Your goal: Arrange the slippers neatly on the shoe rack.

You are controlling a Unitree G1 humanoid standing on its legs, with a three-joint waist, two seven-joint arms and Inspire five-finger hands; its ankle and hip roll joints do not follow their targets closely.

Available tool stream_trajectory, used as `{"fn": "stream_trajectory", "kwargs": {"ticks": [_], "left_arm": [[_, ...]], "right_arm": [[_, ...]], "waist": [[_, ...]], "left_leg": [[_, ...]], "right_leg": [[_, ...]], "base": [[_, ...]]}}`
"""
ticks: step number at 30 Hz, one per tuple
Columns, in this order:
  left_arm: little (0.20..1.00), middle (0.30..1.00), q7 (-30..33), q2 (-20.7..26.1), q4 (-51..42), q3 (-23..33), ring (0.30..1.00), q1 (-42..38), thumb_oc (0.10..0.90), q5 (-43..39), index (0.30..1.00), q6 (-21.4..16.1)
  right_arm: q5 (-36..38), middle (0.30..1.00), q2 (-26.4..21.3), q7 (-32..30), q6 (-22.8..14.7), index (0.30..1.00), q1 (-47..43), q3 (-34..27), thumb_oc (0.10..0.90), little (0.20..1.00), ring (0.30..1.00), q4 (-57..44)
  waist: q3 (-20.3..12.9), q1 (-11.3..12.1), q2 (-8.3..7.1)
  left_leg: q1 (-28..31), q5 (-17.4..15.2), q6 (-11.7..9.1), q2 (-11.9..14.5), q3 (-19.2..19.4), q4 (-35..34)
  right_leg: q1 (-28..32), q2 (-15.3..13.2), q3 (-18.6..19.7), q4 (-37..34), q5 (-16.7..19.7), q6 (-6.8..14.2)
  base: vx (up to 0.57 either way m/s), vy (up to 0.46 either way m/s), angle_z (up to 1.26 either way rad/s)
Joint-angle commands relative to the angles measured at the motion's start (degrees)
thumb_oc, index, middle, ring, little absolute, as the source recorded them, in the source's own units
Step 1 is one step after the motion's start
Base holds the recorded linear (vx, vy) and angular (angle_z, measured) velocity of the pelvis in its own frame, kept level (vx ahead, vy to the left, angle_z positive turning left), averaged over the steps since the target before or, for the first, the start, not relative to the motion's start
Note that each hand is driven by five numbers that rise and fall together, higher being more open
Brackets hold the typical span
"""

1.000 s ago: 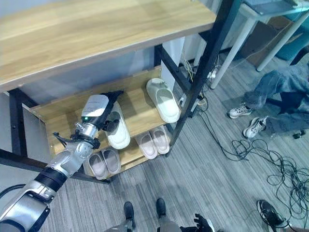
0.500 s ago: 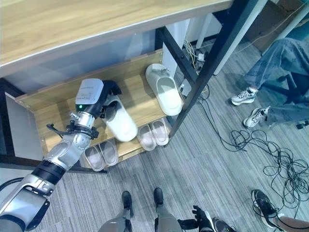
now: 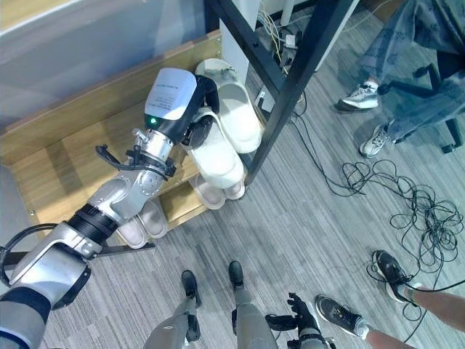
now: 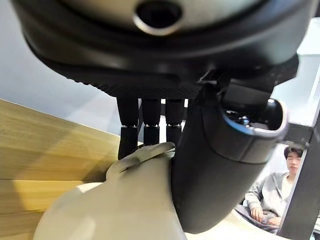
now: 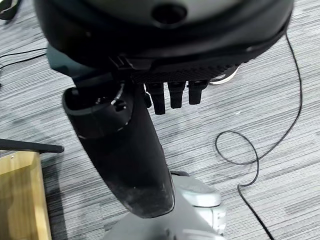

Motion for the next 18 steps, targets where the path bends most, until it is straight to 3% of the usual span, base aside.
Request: {"fn": "stream_trajectory", "kwargs": {"ticks": [1,4,7,14,18], "left_arm": [[0.300,0.300,4.0,2.0,6.6,-0.9,0.300,-15.3,0.400,4.0,0.300,0.3],[0.300,0.300,4.5,6.0,5.5,0.7,0.300,-14.4,0.400,4.8,0.300,1.3],[0.300,0.300,4.7,6.8,2.0,3.2,0.300,-11.5,0.400,6.6,0.300,1.5],[0.300,0.300,5.2,4.6,0.5,4.3,0.300,-10.6,0.400,8.7,0.300,2.6],[0.300,0.300,5.3,2.4,4.7,0.3,0.300,-18.4,0.400,7.2,0.300,2.7]], "right_arm": [[2.5,0.900,-5.2,-2.2,-1.8,0.900,1.3,0.2,0.800,0.900,0.900,-2.0],[2.4,0.900,-4.4,-2.0,-2.2,0.900,1.7,-0.2,0.800,0.900,0.900,-2.0],[2.4,0.900,-4.0,-2.2,-2.5,0.900,1.8,-0.5,0.800,0.900,0.900,-1.9],[2.4,0.900,-3.2,-2.7,-2.3,0.900,0.8,0.4,0.800,0.900,0.900,-0.6],[1.8,0.900,-4.0,-2.8,-2.0,0.900,-0.4,2.2,0.800,0.900,0.900,0.2]], "waist": [[-2.3,-0.2,0.34],[-2.2,0.1,0.33],[-2.3,1.0,0.42],[-2.8,1.4,0.02],[-2.4,0.8,-0.74]], "left_leg": [[-1.3,-3.2,-3.5,1.1,-5.3,-0.4],[-1.8,-3.2,-3.6,1.1,-5.3,-0.4],[-2.1,-3.2,-3.6,0.9,-6.0,-0.4],[-1.9,-3.7,-3.7,0.9,-6.7,-0.4],[-3.0,-3.4,-3.7,0.9,-6.8,-0.4]], "right_leg": [[-2.2,-5.5,-4.6,1.0,-0.9,6.7],[-2.4,-5.5,-5.0,0.8,-0.8,6.8],[-2.2,-5.4,-5.6,0.8,-1.2,6.6],[-1.8,-5.3,-6.6,1.0,-1.7,6.5],[-2.6,-5.2,-6.7,0.4,-1.1,6.7]], "base": [[0.00,0.000,0.00],[0.03,-0.018,-0.03],[0.02,-0.022,-0.01],[0.01,0.006,0.06],[-0.02,0.013,0.07]]}}
